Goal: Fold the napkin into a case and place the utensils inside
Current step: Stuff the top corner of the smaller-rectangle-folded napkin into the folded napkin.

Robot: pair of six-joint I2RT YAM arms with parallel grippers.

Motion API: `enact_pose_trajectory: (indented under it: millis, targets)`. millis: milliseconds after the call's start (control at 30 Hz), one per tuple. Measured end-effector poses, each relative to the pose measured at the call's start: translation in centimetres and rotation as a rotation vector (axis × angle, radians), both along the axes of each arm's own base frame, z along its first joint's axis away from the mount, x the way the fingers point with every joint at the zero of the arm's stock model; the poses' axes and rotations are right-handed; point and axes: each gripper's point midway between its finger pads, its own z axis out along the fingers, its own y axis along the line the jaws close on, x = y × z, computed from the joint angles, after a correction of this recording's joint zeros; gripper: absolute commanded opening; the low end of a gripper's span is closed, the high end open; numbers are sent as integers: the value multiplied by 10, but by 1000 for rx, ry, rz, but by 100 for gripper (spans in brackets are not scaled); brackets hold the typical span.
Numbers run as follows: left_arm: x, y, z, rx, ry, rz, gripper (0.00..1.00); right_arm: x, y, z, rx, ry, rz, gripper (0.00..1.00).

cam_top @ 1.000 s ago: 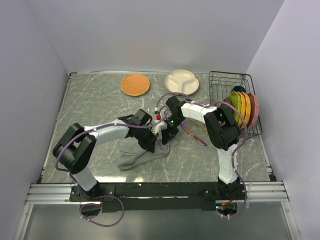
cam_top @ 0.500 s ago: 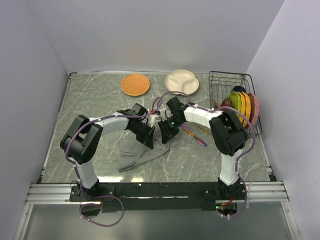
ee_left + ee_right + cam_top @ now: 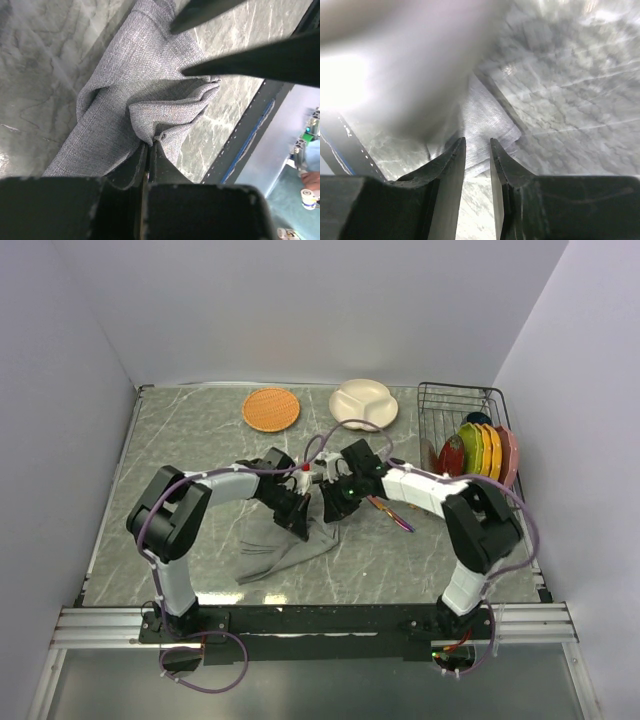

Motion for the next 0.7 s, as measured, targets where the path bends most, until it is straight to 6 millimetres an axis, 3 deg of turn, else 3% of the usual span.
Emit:
enact_pose_trajectory:
  millis: [200, 300, 467, 700]
  targets:
    - [1, 2, 2, -33, 33, 20, 1, 12, 9, 40, 139, -152, -51, 33]
    - [-1, 3, 2, -47, 54, 29, 1, 19, 14, 50, 174, -196, -59, 29]
    - [-1, 4, 1, -68, 81, 36, 1, 23, 19, 47, 142, -250, -64, 24]
    - [-1, 8, -9, -87, 175, 72, 1, 16, 25, 31, 57, -344, 2, 25]
